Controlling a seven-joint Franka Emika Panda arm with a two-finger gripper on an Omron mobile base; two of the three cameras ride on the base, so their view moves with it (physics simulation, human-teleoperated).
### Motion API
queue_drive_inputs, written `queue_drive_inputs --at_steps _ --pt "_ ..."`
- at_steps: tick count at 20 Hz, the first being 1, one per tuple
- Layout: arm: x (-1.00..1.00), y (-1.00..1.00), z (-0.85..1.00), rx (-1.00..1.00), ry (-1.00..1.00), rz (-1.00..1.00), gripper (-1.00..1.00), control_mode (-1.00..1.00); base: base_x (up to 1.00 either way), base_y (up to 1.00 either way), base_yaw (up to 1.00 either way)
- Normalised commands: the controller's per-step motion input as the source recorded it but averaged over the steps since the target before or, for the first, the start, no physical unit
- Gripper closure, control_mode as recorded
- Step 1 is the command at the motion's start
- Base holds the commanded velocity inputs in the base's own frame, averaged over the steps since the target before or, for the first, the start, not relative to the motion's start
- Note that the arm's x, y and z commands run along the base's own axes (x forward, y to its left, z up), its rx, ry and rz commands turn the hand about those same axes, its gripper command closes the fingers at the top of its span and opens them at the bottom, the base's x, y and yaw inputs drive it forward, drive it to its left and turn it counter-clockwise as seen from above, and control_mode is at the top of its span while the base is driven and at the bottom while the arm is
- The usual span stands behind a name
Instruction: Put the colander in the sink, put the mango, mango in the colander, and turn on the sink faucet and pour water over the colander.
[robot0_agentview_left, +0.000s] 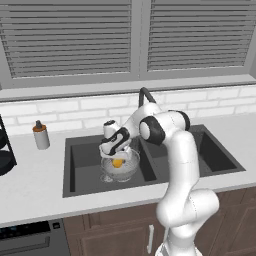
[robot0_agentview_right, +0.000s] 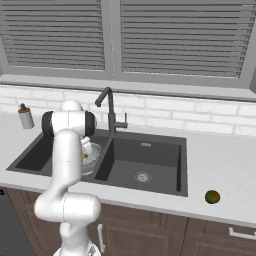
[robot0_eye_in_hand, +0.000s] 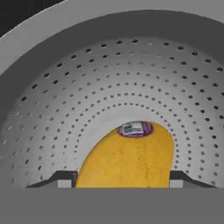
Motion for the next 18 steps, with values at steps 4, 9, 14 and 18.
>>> queue_drive_inputs --at_steps 4,9,14,18 --pt "0.11 0.02 -0.59 -0.16 -0.06 0.0 1.0 -1.0 0.0 0.0 0.0" --pt "-0.15 0.0 -0.48 -0.08 -0.16 0.0 -1.0 -1.0 0.0 0.0 0.0" --pt "-0.54 0.0 -0.01 0.0 -0.29 0.0 -1.0 -1.0 0.0 0.0 0.0" --pt "-0.5 0.0 0.15 0.0 -0.33 0.0 -1.0 -1.0 0.0 0.0 0.0"
